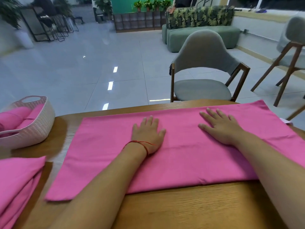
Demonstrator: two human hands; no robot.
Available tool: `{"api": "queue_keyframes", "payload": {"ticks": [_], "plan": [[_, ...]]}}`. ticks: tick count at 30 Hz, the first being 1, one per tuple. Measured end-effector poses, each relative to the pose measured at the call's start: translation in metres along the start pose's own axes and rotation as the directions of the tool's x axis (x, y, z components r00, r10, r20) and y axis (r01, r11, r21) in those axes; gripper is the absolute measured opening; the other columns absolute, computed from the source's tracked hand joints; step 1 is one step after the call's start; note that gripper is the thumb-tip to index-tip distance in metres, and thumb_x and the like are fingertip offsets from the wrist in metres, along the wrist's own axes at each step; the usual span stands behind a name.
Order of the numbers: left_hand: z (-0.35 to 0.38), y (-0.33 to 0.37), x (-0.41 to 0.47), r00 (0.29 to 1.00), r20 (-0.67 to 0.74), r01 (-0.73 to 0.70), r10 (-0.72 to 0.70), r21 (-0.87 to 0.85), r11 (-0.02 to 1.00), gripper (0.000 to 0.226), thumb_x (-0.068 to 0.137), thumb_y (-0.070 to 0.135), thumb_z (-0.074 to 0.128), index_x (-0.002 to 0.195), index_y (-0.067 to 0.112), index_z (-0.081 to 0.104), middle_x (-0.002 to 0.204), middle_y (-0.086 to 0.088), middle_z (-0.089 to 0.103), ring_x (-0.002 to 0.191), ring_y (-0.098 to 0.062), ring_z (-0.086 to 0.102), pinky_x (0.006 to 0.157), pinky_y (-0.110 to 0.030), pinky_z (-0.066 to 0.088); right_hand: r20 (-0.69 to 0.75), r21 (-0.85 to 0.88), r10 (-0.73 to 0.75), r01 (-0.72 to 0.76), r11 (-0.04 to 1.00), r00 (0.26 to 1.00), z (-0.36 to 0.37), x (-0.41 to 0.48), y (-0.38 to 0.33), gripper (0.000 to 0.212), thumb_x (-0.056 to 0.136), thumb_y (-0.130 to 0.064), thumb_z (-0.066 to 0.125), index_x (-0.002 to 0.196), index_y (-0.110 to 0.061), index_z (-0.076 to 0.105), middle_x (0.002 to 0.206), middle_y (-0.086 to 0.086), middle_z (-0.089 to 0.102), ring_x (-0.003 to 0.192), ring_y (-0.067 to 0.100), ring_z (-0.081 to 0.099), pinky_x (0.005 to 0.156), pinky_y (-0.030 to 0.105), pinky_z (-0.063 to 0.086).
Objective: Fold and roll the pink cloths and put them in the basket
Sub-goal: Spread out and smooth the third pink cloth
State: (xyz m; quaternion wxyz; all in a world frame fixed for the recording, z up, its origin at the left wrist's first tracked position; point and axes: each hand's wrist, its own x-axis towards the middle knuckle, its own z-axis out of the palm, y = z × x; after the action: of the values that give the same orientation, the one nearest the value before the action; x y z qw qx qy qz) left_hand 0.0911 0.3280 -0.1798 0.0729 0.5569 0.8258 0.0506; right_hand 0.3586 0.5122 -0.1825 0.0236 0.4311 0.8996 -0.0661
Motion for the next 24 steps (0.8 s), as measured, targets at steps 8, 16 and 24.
{"api": "queue_keyframes", "payload": {"ticks": [8, 16, 24], "plan": [[0.004, -0.05, 0.018, 0.997, -0.031, 0.075, -0.074, 0.023, 0.997, 0.076, 0.096, 0.08, 0.014, 0.164, 0.046, 0.008, 0.174, 0.013, 0.0, 0.161, -0.019, 0.001, 0.126, -0.06, 0.006, -0.046, 0.005, 0.072, -0.072, 0.997, 0.996, -0.011, 0.004, 0.065, 0.092, 0.087, -0.096, 0.003, 0.167, -0.051, 0.009, 0.177, -0.017, 0.004, 0.164, 0.015, 0.006, 0.131, 0.055, 0.011], [-0.011, -0.17, -0.005, 0.956, -0.058, 0.29, -0.288, 0.029, 0.957, 0.08, 0.093, 0.084, 0.013, 0.164, 0.047, 0.009, 0.174, 0.013, 0.002, 0.161, -0.016, 0.005, 0.126, -0.061, 0.011, -0.079, 0.068, 0.391, -0.386, 0.92, 0.917, -0.015, 0.011, 0.157, 0.112, 0.079, -0.099, -0.001, 0.169, -0.034, 0.012, 0.178, -0.002, 0.013, 0.163, 0.023, 0.014, 0.128, 0.061, 0.019], [-0.026, -0.229, -0.02, 0.929, -0.06, 0.368, -0.365, 0.041, 0.929, 0.096, 0.077, 0.096, 0.001, 0.162, 0.052, 0.011, 0.175, 0.011, 0.005, 0.161, -0.02, 0.007, 0.126, -0.061, 0.01, -0.102, 0.031, 0.345, -0.344, 0.938, 0.933, -0.01, -0.001, 0.099, 0.089, 0.096, -0.083, 0.011, 0.169, -0.031, 0.015, 0.178, 0.0, 0.01, 0.164, 0.023, 0.008, 0.128, 0.062, 0.013]]}}
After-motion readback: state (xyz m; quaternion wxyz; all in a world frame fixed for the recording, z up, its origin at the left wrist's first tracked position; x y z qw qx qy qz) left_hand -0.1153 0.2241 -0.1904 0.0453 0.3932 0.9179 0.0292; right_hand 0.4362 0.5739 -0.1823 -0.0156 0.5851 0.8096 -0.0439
